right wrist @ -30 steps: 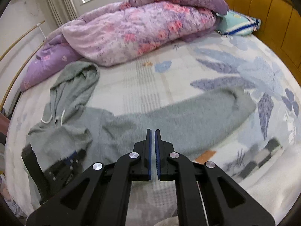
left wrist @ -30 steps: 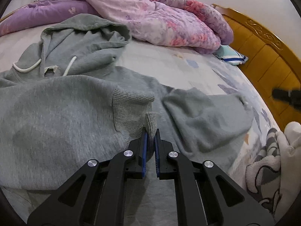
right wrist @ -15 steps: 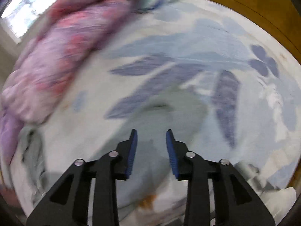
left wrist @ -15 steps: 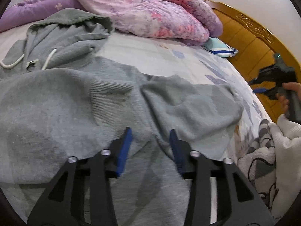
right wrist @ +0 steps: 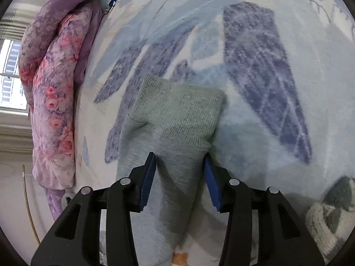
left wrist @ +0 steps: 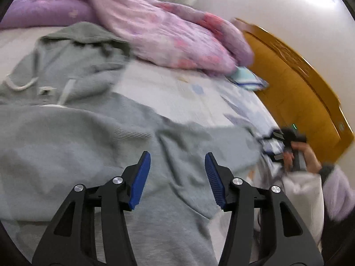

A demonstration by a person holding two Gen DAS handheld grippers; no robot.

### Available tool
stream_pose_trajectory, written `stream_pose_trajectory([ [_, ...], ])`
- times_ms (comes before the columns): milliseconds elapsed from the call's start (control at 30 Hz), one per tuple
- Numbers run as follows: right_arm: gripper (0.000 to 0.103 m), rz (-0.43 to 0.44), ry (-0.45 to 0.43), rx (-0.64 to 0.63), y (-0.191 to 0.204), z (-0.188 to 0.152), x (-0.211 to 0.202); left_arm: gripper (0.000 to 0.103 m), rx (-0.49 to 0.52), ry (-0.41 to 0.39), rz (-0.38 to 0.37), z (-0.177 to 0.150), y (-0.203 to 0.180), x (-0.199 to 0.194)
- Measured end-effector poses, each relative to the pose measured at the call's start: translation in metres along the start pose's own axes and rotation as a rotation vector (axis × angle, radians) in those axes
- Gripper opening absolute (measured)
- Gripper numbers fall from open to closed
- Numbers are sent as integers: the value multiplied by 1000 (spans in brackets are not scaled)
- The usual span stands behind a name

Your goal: Fold large clothes

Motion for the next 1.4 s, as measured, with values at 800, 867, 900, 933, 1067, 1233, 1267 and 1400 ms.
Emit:
stream_pose_trajectory([
  [800,13,271,-321,-663,183,-149,-139,67,-30,214,73,-16,61,-8],
  [867,13,305,-314,-745,208,-191,-147,69,-20,188,121,-6,84,-34],
  [900,13,335,-300,-788,222,-218,-148,69,-14,173,136,0,96,-46],
  [933,13,355,-279,-820,232,-239,-148,69,-14,161,162,4,109,-58],
  [1067,13,451,-157,-913,270,-344,-129,69,-56,131,265,13,175,-115],
  [1233,13,474,5,-1048,288,-478,-75,71,-120,98,344,12,241,-174],
  [1267,13,470,36,-1060,289,-502,-61,72,-139,93,357,9,254,-184],
  [1400,13,432,112,-1133,285,-587,-13,72,-202,81,387,-2,292,-209],
])
Point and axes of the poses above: each gripper's, at about its wrist camera, not at the fingertips, and x roughly the way its jaws point, y to its left, z to its top, the point moved 9 cm from there along x, roughly the way its jaws point, and after that the axes turned 9 degrees about x, right-handed, at the moved point
